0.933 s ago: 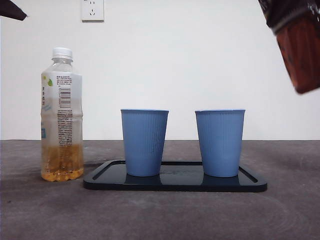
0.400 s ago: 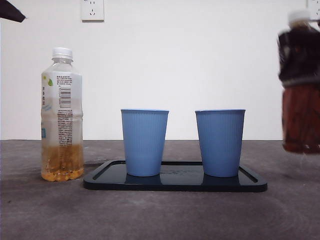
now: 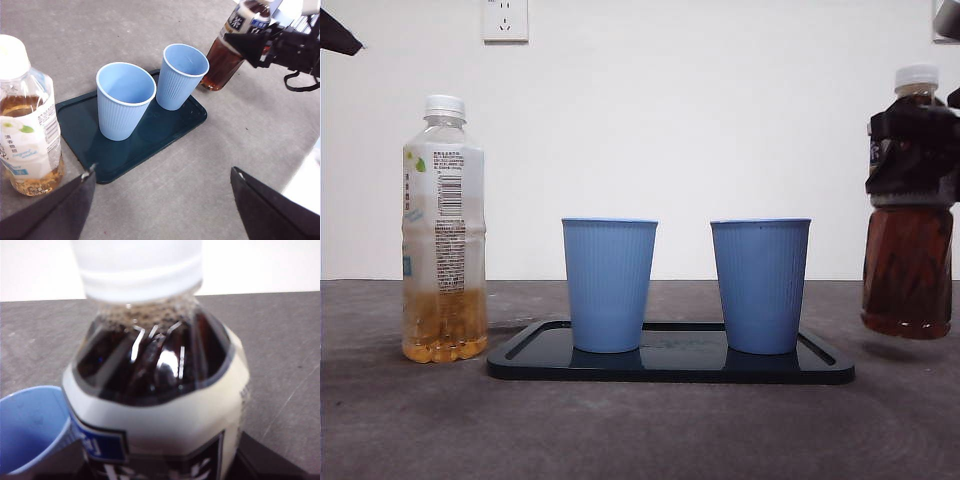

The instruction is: Pour the drink into the cup

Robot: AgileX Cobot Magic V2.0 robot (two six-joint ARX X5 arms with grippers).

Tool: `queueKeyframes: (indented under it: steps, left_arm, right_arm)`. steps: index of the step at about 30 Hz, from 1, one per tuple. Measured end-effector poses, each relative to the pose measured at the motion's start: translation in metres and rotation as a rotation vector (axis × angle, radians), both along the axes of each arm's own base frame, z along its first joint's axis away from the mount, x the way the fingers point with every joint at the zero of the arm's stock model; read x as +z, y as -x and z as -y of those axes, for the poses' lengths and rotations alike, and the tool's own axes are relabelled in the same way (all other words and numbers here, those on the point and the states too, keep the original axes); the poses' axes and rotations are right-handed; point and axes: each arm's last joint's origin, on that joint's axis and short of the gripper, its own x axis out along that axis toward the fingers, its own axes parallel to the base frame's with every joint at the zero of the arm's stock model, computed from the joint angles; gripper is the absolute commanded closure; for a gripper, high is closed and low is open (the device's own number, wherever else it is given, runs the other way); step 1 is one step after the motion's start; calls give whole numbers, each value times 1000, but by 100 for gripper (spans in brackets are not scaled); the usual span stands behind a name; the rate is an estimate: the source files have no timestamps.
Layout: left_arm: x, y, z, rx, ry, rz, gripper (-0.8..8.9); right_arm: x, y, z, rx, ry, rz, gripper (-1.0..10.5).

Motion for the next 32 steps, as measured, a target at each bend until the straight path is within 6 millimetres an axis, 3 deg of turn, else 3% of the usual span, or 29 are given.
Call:
queueKeyframes:
  steps: [18, 25, 32]
  left_arm:
    - [0, 0, 0, 0, 0, 0, 378]
    - [0, 0, 0, 0, 0, 0, 378]
    - [0, 0, 0, 0, 0, 0, 377]
  right_arm:
    - [-16, -11, 0, -17, 9, -35, 777]
    - [-16, -11, 1, -19, 11, -35, 597]
    - [-1, -9, 1, -18, 4, -6, 542]
